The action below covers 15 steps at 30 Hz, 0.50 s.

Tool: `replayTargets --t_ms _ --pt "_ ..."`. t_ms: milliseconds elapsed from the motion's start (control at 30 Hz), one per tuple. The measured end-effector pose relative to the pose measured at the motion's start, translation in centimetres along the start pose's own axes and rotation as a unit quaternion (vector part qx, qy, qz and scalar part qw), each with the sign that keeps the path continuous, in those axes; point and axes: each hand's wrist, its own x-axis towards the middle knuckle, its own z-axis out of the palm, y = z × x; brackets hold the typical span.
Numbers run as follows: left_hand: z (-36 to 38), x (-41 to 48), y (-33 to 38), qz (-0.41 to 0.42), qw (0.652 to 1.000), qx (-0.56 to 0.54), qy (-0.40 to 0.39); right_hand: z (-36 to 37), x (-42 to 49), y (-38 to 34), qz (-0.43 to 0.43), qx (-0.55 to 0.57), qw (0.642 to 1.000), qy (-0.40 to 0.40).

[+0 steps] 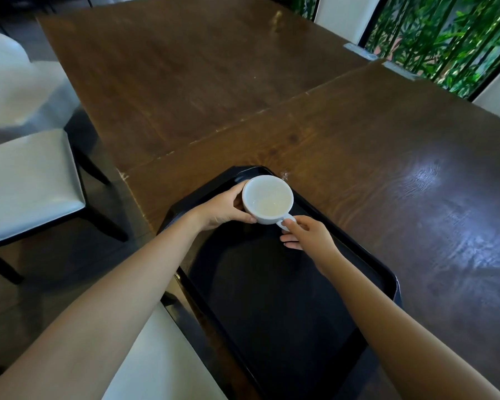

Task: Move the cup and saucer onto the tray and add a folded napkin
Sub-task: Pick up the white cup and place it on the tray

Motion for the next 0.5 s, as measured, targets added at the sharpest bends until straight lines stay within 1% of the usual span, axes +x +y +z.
replayTargets --t_ms 167,367,433,500 --pt "-0.4 0.3 0.5 -0.015 0.999 -0.007 -0.032 0.1 -0.3 -0.1 0.014 -0.015 1.000 -0.008" --pt "-0.9 0.2 0.4 -0.047 0.998 -0.018 -0.042 -0.2 -0.5 -0.7 0.027 -0.036 0.999 -0.020" --pt "-1.3 -0.2 1.0 -0.061 0.998 -0.006 -0.027 -0.6 -0.8 -1.0 0.037 -0.056 0.997 -0.038" --pt "-2.0 -0.6 2.2 -0.071 0.997 0.034 0.009 -1.2 -1.0 -1.6 0.052 -0.093 0.993 -0.047"
